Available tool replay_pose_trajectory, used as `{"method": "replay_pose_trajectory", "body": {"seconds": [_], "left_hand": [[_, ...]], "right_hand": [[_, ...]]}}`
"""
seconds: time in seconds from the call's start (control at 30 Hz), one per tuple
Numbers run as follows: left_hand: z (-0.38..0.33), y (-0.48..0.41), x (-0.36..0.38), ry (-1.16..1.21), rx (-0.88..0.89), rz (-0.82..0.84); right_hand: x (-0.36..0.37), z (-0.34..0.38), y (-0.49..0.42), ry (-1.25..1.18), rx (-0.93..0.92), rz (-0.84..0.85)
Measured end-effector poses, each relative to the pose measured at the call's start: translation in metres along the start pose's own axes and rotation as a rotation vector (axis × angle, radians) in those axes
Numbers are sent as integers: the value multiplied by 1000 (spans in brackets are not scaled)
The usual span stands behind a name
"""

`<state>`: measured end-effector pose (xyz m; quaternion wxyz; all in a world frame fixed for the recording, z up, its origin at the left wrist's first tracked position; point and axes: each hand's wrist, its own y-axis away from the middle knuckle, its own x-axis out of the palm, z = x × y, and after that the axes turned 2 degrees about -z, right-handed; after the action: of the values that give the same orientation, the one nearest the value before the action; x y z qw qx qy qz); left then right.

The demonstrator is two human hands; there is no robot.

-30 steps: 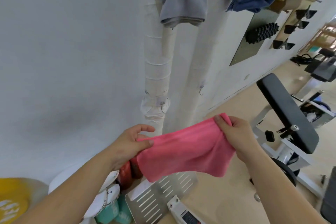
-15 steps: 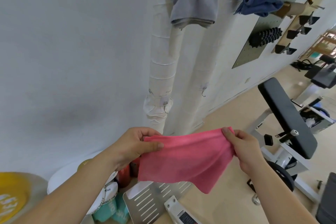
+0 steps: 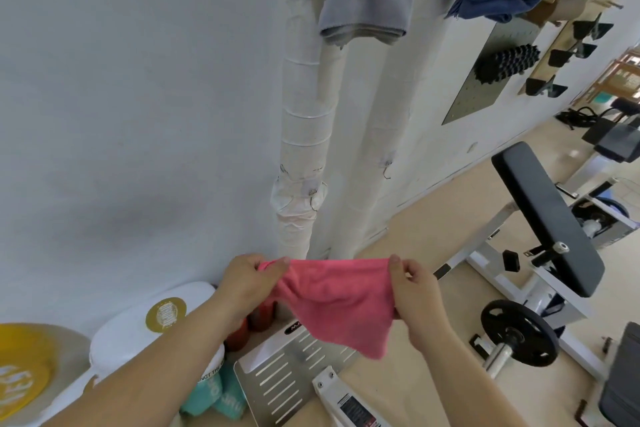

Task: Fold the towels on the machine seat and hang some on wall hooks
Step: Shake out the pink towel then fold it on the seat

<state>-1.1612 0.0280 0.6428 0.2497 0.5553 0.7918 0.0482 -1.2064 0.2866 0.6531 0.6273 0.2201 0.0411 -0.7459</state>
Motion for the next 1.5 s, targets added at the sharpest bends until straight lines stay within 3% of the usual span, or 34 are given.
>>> {"method": "replay_pose_trajectory", "body": {"seconds": [0.1, 0.3, 0.47, 0.57, 0.67, 0.73, 0.8, 0.93, 1.13, 1.23, 1.33, 1.43, 1.5], "left_hand": [[-14, 27, 22, -76, 90, 0], [-37, 67, 37, 145, 216, 150], [-30, 69, 31, 244, 183, 98], [-33, 72, 35, 349, 135, 165], [-36, 74, 33, 421, 137, 215], [-39, 72, 27, 400, 171, 230], [-45, 68, 20, 350, 200, 247], [-57, 61, 3, 318, 275, 312], [-86, 54, -21, 549, 273, 502], [-80, 42, -38, 528, 254, 470], [-65, 26, -54, 233, 250, 419], [-67, 27, -47, -280, 379, 300], [-78, 34, -29, -370, 458, 414]], "right_hand": [[21, 5, 30, -94, -52, 40], [41, 14, 71, -153, -237, 104], [41, 4, 71, -80, -312, 53], [44, 12, 78, -127, -322, 114], [42, 24, 86, -279, -241, 286], [34, 30, 84, -490, -82, 426], [21, 35, 78, -626, 33, 464], [2, 22, 48, -402, -71, 264], [-12, 10, 15, -156, -124, 645], [-12, 19, 13, -228, -170, 657], [-23, 43, 12, -108, -223, 644], [-30, 73, 17, 177, -347, 828], [-29, 89, 19, 256, -346, 945]]}}
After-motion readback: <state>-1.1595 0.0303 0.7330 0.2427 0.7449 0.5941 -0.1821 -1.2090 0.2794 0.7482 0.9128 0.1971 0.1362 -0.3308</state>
